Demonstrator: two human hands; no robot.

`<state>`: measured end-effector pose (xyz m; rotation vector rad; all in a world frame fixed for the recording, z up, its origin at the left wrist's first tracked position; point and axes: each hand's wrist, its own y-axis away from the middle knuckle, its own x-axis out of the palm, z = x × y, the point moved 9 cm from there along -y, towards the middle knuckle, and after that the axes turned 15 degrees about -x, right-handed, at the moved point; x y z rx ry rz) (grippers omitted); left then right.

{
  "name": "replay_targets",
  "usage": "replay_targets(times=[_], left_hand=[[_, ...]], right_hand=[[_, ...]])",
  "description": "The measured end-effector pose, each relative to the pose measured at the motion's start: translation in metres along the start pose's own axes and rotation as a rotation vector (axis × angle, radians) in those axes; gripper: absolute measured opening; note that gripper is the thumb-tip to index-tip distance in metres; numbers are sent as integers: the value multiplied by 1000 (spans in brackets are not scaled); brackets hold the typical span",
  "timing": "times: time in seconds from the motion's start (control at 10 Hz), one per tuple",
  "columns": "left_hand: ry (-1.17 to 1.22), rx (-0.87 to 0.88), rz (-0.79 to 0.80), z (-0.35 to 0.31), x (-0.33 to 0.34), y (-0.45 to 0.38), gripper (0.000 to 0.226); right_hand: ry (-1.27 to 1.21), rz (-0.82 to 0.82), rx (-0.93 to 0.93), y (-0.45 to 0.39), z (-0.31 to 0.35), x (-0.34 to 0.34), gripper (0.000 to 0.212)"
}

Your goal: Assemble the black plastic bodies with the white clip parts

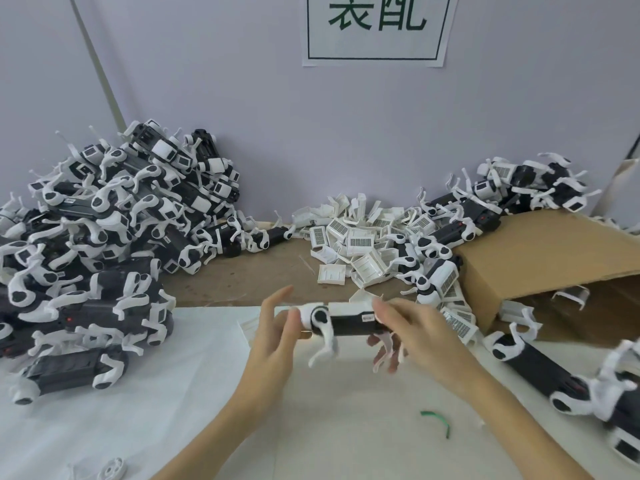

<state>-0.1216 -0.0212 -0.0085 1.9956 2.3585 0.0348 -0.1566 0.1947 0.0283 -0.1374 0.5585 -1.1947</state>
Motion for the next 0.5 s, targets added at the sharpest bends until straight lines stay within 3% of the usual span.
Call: replay_targets(times=[0.1,0.2,0.3,0.5], left_hand=[[31,-4,-55,3,-8,-3,43],[-67,34,-78,4,-6,-2,13],[-176,54,-42,4,2,0,19],[-176,48,4,4,10,2,19]], right_hand=[[-546,-266,98,-24,4,-58,59],[-1148,-534,-30,-48,19,-126,72],[-1147,-512,72,-54,11,-134,79],[-945,-400,351,-2,-34,-29,38]])
